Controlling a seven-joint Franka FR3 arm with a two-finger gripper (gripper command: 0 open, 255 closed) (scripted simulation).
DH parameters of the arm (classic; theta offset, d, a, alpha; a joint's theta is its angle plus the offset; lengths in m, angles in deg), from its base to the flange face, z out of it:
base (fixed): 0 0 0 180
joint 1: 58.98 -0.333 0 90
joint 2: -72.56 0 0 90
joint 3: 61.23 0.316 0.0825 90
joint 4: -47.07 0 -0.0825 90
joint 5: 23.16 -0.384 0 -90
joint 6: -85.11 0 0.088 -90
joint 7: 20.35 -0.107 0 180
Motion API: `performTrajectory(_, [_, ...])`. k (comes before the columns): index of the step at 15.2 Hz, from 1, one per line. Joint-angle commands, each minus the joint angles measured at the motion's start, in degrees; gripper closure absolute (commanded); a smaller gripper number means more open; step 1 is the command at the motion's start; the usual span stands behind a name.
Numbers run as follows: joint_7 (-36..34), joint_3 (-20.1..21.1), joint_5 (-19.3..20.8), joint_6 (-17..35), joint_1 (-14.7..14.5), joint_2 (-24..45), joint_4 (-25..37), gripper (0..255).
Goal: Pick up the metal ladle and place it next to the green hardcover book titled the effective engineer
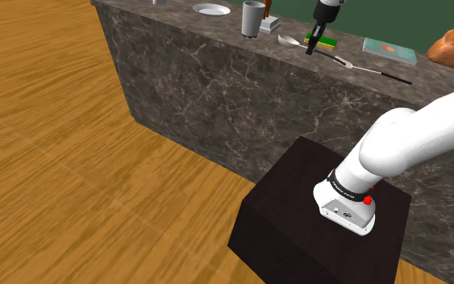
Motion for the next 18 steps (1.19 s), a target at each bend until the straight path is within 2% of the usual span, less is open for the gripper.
performTrajectory(1, [0.14,0.23,-0.18,-1.54,-0.08,-0.07,1.45,255])
performTrajectory(15, [1.38,1.47,-1.53,-11.86,-0.75,0.98,12.83,255])
performTrajectory(18, [4.10,-0.16,0.28,-12.60,0.94,-2.77,10.48,255])
